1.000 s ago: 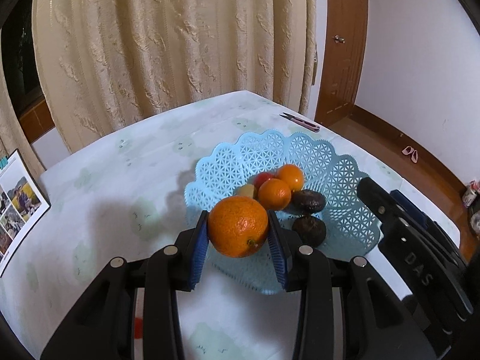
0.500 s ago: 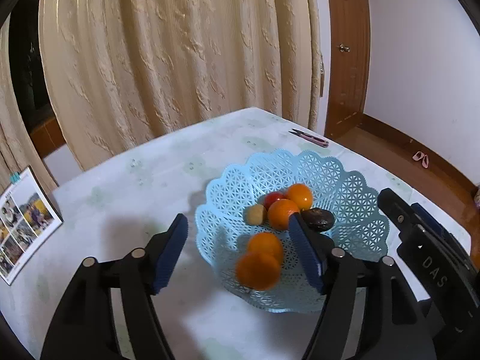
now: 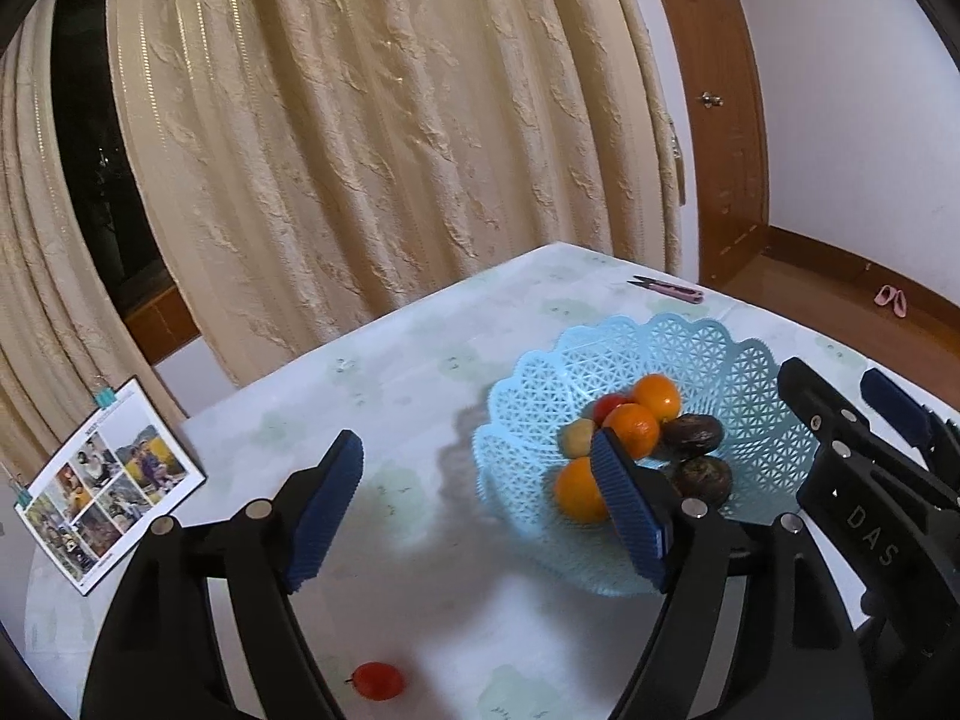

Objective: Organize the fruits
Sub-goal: 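Move the right gripper to the red tomato and grasp it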

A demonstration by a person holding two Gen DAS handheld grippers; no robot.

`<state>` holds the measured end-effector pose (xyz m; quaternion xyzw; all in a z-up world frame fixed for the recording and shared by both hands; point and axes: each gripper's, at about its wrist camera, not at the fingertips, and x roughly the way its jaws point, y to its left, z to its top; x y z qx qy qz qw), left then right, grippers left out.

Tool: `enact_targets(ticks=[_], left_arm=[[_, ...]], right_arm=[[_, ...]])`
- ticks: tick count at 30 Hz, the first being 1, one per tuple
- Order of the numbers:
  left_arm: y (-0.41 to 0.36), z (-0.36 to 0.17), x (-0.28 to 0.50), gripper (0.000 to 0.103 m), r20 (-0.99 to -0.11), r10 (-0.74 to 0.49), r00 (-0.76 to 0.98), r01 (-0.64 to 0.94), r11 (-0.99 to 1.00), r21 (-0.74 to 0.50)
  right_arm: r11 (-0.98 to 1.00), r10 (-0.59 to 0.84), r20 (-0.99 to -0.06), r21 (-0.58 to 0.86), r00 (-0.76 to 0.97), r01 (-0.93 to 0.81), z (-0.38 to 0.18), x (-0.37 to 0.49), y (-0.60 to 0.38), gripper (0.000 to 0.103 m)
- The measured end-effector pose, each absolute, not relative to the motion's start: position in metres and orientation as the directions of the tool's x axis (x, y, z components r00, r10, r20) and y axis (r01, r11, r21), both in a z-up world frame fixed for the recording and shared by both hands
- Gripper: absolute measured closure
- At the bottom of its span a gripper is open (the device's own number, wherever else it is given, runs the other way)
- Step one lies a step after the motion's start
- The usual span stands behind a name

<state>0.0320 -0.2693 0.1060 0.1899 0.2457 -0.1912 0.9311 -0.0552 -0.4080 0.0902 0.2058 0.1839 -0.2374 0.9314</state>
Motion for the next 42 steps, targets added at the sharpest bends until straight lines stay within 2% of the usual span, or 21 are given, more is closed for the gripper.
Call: enact_targets(ticks=[2,8,27,33,42], left_arm=[[-0.265,0.108,0.031,0.019,-0.523,-0.255,0.813,0.439,0.86,0.262],[-0.248,0.114,0.025,0.016,-0.503,-0.222,0.835,0.397,0.876,0.273],[-0.161,0.112,0.012,0.016,-0.515,-0.111,0.85,0.271,0.93,0.246],[-0.107,0.099,0.016,0.016,-0.585,-0.095,0.806,0.239,0.956,0.173],[-0.035,0.081,0.019,0.016,-0.665,-0.108,0.739,0.166,0.986,0.025]], right_arm=[[0.811,-0.367,-0.434,0.284,0.823,0.512,0.091,-0.054,-0.405,0.027],[0.843,-0.341,-0.425,0.257,0.839,0.473,0.091,-0.05,-0.394,0.025],[0.946,-0.24,-0.438,0.093,0.866,0.309,0.084,-0.026,-0.34,0.025],[0.971,-0.17,-0.467,0.07,0.868,0.228,0.084,-0.025,-0.312,0.025],[0.992,0.054,-0.595,0.121,0.802,0.023,0.071,0.0,-0.262,0.024]])
